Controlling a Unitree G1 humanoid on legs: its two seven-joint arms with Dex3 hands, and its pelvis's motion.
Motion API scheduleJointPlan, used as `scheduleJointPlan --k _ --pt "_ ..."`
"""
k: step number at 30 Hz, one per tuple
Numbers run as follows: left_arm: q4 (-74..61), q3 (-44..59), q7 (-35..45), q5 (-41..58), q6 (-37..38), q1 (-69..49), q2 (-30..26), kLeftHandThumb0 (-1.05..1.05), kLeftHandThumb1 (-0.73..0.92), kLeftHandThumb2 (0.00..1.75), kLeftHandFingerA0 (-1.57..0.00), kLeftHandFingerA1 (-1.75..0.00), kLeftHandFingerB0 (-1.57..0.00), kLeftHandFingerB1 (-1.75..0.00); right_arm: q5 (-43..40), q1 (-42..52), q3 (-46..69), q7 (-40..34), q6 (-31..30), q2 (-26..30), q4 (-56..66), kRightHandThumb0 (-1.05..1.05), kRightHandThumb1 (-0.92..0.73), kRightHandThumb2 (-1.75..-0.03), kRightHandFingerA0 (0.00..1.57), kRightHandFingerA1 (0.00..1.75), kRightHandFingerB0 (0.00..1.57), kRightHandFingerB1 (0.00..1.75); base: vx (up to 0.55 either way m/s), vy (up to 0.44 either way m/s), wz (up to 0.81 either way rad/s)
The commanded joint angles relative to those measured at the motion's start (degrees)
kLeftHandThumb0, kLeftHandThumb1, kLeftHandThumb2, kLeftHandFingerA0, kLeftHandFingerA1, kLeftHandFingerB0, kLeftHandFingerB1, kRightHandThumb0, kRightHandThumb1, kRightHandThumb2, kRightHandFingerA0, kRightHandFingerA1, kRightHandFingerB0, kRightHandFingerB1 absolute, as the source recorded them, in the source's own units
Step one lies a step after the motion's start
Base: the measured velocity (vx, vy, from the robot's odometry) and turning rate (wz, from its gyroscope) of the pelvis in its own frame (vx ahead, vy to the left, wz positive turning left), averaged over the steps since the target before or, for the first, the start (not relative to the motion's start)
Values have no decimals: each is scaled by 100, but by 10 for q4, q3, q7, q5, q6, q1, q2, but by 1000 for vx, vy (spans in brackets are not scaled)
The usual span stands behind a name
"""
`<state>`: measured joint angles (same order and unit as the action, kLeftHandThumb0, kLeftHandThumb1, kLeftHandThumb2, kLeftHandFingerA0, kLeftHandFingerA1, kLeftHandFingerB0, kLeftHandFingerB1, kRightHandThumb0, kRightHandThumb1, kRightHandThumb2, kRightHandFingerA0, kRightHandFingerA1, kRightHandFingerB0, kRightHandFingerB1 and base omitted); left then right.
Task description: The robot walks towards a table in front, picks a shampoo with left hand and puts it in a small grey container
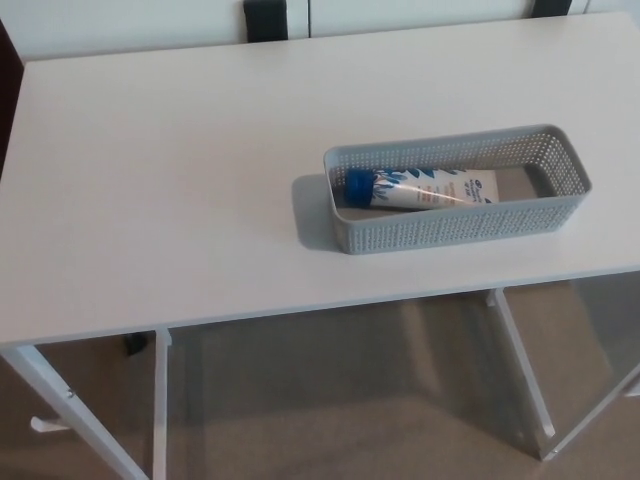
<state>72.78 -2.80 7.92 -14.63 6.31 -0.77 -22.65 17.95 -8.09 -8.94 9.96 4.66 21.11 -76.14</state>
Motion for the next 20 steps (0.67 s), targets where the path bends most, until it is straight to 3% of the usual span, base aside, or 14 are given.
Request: scheduleJointPlan --k 1,2,3,7,13,14,20 --pt "19 -17 -36 -16 17 -2 -6 -37 59 58 -62 -44 -42 -35 4 4 -5 9 3 14 3 -44 -71 -61 61 67 50 49 0 0 0" --pt "20 -18 -37 -15 18 -2 -6 -37 59 58 -62 -44 -42 -35 4 5 -5 9 4 14 3 -44 -71 -61 61 67 50 49 0 0 0" --pt "22 -19 -39 -14 21 -7 -6 -44 49 74 -60 -55 -38 -46 3 5 -6 12 -2 13 3 -43 -73 -62 60 67 50 49 0 0 0" --pt "24 -17 -34 -6 28 -11 -7 -47 50 77 -56 -54 -38 -46 2 5 -7 10 0 13 3 -43 -74 -62 62 68 51 51 0 0 0" --pt "24 -17 -28 -5 26 -5 -9 -46 51 76 -56 -54 -38 -46 -2 -3 -5 10 -8 12 2 -41 -73 -62 61 67 52 49 0 0 0" --pt "24 -24 -28 -12 28 -4 -11 -40 60 58 -65 -44 -45 -36 -2 -2 -6 14 -7 13 5 -43 -74 -61 61 70 49 49 0 0 0" --pt "26 -26 -27 -10 21 13 -5 -38 61 58 -61 -43 -46 -36 -1 -22 -7 17 -15 17 2 -42 -72 -62 60 67 48 48 0 0 0"
